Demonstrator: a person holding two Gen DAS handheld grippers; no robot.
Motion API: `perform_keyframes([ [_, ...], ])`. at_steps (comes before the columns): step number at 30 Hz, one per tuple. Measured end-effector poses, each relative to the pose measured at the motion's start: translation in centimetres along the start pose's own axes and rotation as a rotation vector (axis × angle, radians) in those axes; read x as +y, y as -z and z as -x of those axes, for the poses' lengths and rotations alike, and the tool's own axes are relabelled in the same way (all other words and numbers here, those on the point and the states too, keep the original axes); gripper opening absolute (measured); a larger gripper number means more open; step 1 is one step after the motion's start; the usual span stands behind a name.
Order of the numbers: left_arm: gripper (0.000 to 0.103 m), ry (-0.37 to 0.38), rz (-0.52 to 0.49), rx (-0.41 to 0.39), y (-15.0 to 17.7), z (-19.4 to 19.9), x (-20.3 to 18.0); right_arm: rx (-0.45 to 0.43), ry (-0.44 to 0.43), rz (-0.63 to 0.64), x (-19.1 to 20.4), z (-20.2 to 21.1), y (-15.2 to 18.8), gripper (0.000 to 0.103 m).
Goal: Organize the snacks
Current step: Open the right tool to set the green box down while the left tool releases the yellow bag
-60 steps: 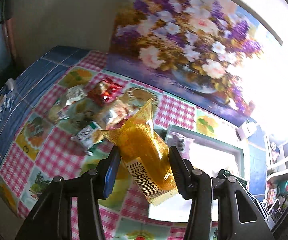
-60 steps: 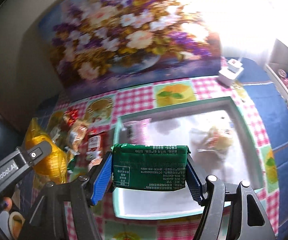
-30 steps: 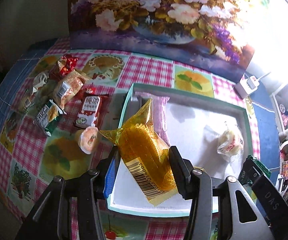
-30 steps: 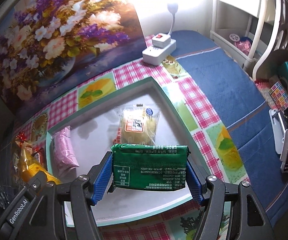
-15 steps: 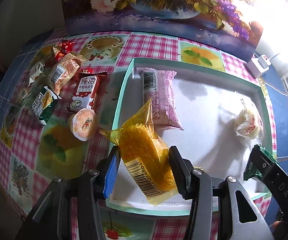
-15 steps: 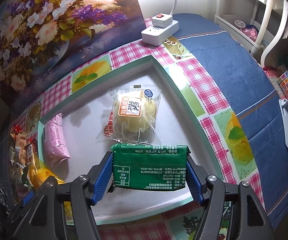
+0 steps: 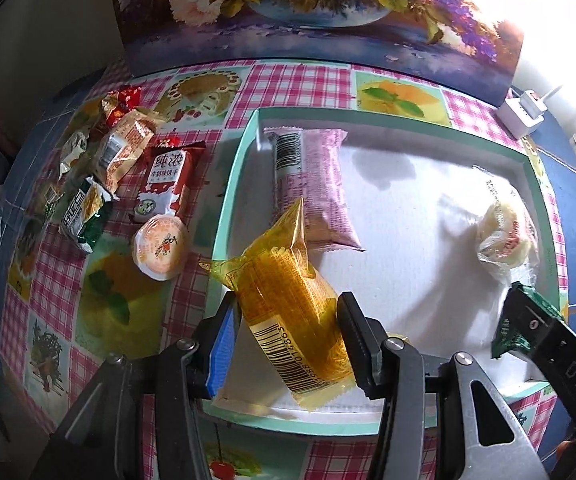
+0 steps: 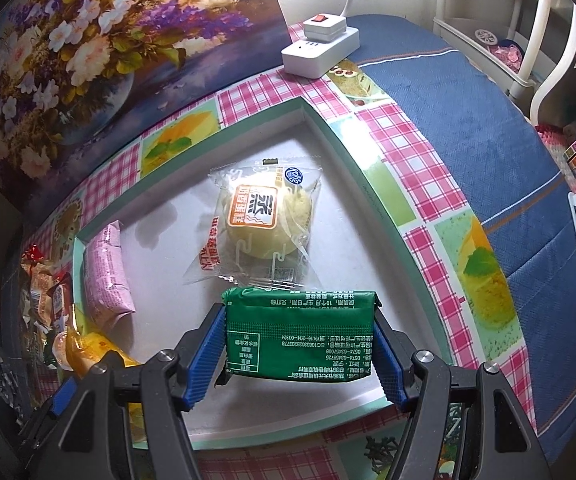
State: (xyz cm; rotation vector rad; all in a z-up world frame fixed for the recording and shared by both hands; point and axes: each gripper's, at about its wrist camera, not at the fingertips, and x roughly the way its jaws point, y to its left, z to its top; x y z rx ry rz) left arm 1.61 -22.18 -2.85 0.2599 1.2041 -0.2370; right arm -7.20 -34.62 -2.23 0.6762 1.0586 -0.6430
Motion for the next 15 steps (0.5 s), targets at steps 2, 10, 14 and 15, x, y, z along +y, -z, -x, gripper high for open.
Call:
perform_keyframes([
  [2, 0.052, 0.001, -0.013, -0.007, 0.03, 0.14, -0.31, 0.002, -0.004, 0.001, 0.07, -0.1, -0.02, 0.071],
  [10, 0.052, -0.009, -0.019, -0.01, 0.19, 0.12, -0.75, 0.005, -0.012, -0.006, -0.01, -0.12, -0.01, 0.072],
  [14, 0.062, 0.0, -0.01, -0.021, 0.01, 0.42, -0.73, 0.01, -0.013, -0.006, 0.05, -0.24, -0.01, 0.072],
  [15, 0.062, 0.002, -0.006, -0.021, -0.01, 0.44, -0.71, 0.012, -0.012, -0.004, 0.11, -0.29, 0.0, 0.072],
])
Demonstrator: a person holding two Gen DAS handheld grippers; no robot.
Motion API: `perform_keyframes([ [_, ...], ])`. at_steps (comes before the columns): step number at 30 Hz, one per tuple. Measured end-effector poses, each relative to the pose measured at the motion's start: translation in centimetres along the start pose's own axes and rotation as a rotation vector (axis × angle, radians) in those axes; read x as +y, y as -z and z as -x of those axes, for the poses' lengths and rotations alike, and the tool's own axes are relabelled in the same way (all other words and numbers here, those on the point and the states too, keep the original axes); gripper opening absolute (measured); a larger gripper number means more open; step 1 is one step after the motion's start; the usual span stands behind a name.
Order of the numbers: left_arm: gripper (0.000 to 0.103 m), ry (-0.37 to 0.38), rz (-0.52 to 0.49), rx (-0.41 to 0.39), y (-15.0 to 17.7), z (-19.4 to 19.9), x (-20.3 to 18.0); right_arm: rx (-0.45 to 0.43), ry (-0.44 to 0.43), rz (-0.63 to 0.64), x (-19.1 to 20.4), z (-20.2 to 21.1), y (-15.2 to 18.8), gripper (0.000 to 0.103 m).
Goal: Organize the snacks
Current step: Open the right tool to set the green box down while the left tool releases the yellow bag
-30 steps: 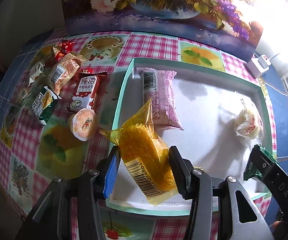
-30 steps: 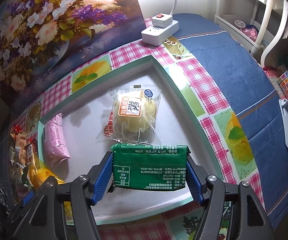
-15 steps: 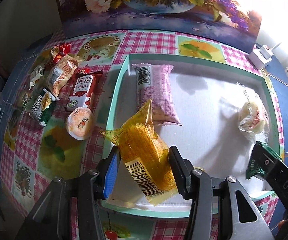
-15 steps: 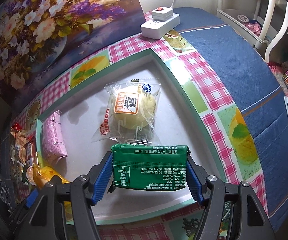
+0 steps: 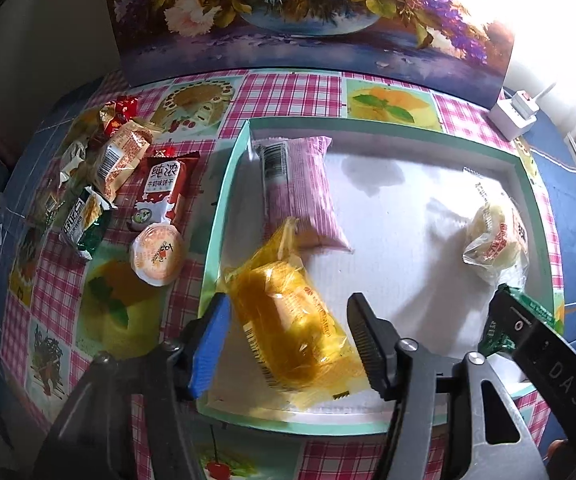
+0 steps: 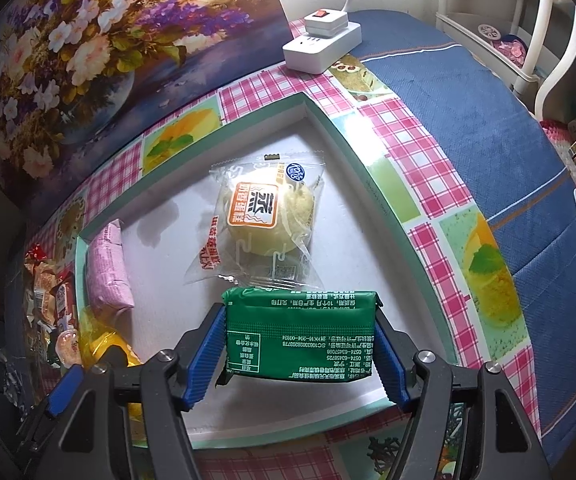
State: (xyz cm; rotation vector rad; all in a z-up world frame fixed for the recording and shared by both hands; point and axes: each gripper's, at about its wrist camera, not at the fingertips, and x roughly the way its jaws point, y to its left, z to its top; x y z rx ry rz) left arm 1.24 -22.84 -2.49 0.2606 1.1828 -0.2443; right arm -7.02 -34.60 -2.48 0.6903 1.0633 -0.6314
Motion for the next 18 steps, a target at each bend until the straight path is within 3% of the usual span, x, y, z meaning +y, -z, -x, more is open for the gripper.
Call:
perform_keyframes([
  [5, 0.062, -0.003, 0.013, -0.005, -0.1, 0.3, 0.2, 0.004, 0.006, 0.006, 0.1, -0.1, -0.1, 0.073],
  [10, 0.063, -0.021, 0.039, -0.012, -0.2, 0.7, 0.6, 0.0, 0.015, 0.01, 0.0, -0.1, -0.2, 0.088],
  [14, 0.063, -0.028, 0.071, -0.011, -0.3, 0.6, 1.2, -0.021, 0.017, 0.025, 0.2, 0.4, -0.3, 0.088],
  [16, 0.071, -0.036, 0.091, -0.016, -0.3, 0.7, 1.6, -0.024, 0.016, 0.032, 0.3, 0.5, -0.3, 0.089],
  [17, 0.087, -0.04, 0.099, -0.019, -0.3, 0.7, 1.8, -0.025, 0.016, 0.035, 0.3, 0.6, -0.3, 0.09],
  [18, 0.092, -0.047, 0.111, -0.027, -0.3, 0.8, 2.0, -0.028, 0.017, 0.041, 0.4, 0.6, -0.3, 0.098],
])
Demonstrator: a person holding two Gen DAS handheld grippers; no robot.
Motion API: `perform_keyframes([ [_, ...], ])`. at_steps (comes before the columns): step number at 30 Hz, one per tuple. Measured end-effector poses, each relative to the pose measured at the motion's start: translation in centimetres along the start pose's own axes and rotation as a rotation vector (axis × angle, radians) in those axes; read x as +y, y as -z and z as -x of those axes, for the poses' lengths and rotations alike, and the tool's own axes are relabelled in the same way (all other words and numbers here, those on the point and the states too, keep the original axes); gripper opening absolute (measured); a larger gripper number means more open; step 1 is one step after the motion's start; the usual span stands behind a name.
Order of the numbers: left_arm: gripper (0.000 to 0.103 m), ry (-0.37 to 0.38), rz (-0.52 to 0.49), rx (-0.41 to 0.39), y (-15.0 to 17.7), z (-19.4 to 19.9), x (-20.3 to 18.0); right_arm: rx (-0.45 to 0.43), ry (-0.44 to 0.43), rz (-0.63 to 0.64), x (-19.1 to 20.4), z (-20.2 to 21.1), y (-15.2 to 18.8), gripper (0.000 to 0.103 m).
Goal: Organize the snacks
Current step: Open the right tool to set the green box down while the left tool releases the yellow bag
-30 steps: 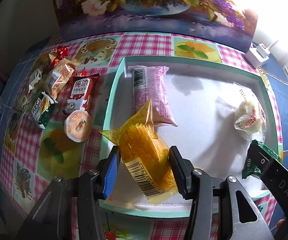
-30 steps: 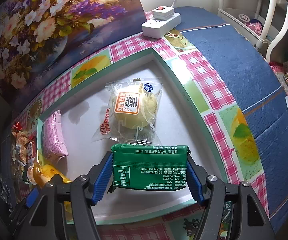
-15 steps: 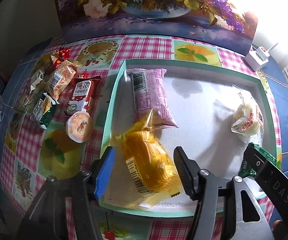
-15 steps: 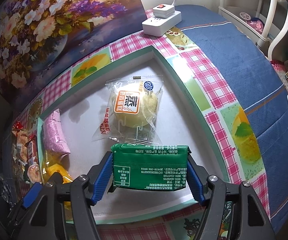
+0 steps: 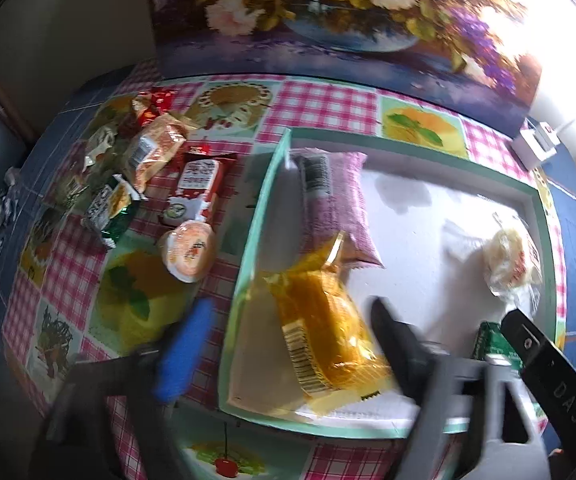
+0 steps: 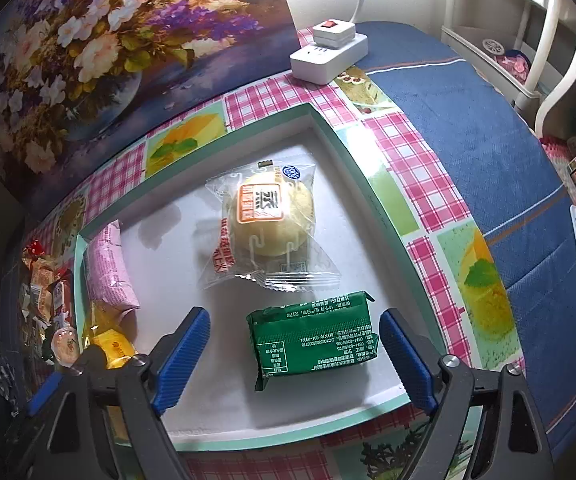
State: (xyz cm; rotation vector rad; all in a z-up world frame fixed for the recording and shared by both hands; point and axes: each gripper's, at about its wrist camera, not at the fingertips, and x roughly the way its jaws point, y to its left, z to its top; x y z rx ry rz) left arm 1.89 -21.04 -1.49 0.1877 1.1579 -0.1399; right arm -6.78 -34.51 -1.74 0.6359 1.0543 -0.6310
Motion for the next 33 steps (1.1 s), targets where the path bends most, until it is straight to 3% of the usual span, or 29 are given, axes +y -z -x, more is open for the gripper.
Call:
perform_keyframes([
  [1, 0.092, -0.004, 0.008, -0.009, -0.1, 0.1, 0.2, -0.004, 0.003, 0.004, 0.1, 0.1, 0.0, 0.103],
  [9, 0.094, -0.068, 0.035, -0.069, -0.2, 0.2, 1.2, -0.031, -0.008, 0.044, 0.5, 0.3, 0.1, 0.103],
  [23, 0.094, -0.094, 0.123, -0.095, -0.7, 0.9, 3.7, -0.071, -0.065, 0.052, 1.8, 1.8, -0.4, 0.103],
  [33, 0.094, -0.131, 0.191, -0.103, -1.6, 1.4, 6.9, -0.113, -0.092, 0.125, 5.4, 3.1, 0.0, 0.103],
])
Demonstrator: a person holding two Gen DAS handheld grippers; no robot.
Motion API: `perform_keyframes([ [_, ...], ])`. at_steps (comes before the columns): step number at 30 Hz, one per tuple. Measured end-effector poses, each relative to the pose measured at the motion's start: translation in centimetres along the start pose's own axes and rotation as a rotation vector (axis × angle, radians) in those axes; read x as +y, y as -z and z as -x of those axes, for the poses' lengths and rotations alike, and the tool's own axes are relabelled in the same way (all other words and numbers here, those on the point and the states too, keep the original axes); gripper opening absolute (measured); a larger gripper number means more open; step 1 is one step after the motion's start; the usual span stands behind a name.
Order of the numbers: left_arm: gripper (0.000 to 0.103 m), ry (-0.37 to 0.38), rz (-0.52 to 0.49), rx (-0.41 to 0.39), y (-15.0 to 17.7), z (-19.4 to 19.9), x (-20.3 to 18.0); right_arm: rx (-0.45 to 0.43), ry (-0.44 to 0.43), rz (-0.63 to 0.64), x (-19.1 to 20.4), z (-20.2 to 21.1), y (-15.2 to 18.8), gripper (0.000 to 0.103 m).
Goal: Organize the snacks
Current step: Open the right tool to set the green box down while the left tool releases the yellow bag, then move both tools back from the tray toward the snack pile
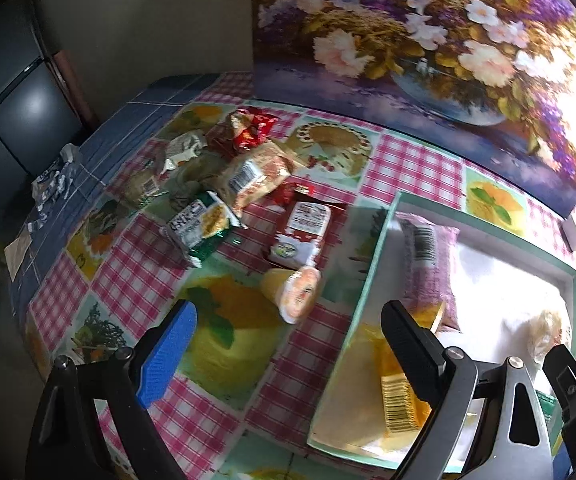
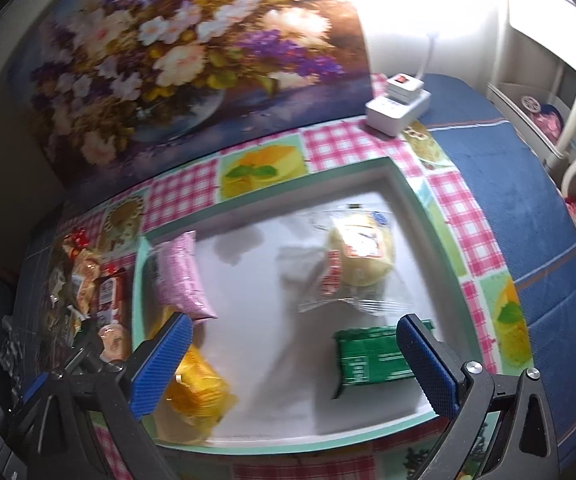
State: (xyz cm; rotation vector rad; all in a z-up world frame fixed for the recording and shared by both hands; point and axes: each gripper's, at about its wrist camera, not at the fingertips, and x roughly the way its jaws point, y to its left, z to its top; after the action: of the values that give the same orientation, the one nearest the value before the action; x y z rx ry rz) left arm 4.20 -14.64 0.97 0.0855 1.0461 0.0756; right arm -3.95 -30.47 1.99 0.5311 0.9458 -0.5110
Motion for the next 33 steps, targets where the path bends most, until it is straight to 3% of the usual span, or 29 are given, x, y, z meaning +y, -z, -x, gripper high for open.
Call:
perform_keyframes([
  [4, 0.094, -0.061, -0.003, -0.01, -0.6, -0.3, 1.1, 0.005, -0.021, 0.008, 0.9, -0.1, 0.2, 0.103],
  [11, 0.094, -0.093, -0.039, -0.017, -1.4, -0.8, 2.2, 0.015, 0.007, 0.041, 2.0, -0.7, 0.5, 0.103],
  [25, 0.094, -0.019, -0.062, 0.005, -2.6, -1.3, 3.8, 0.004, 0.049, 0.113, 4.7, -1.3, 0.9, 0.103],
  [33, 0.094, 0.024, -0.035, 0.04, -4.2, -2.6, 6.6, -0.047, 0.046, 0.147, 6.5, -1.1, 0.7, 0.103],
])
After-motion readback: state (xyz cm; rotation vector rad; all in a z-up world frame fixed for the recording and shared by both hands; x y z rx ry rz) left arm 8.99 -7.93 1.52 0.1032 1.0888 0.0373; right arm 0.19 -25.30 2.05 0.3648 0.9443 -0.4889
